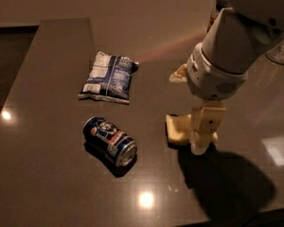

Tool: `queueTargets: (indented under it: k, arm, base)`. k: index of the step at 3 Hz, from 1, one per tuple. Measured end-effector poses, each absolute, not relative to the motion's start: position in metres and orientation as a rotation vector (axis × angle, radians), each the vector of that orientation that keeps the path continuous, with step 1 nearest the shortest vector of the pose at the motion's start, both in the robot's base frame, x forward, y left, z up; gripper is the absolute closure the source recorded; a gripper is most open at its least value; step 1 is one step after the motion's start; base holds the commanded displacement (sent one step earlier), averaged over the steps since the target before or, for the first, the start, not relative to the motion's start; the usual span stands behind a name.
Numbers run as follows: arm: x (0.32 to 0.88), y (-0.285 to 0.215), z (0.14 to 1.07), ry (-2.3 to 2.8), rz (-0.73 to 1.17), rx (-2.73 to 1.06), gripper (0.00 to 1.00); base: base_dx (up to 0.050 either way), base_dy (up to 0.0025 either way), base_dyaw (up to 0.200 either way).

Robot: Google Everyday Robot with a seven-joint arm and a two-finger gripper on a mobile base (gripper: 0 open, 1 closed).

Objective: Place pepsi can upright

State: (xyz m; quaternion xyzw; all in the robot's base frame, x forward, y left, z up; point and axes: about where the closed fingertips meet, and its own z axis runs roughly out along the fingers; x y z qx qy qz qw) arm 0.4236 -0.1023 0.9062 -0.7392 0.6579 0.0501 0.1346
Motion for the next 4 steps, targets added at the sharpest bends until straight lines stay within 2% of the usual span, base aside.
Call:
queueTargets:
  k: [1,4]
  arm:
    - [0.422,-0.108,0.909,1.963,0.089,-2.123,0.00]
    - [0.420,-0.121,0.905,2.035,0.096,-2.068,0.00]
  base:
    - [0.000,0.00000,0.000]
    - [0.000,0.00000,0.000]
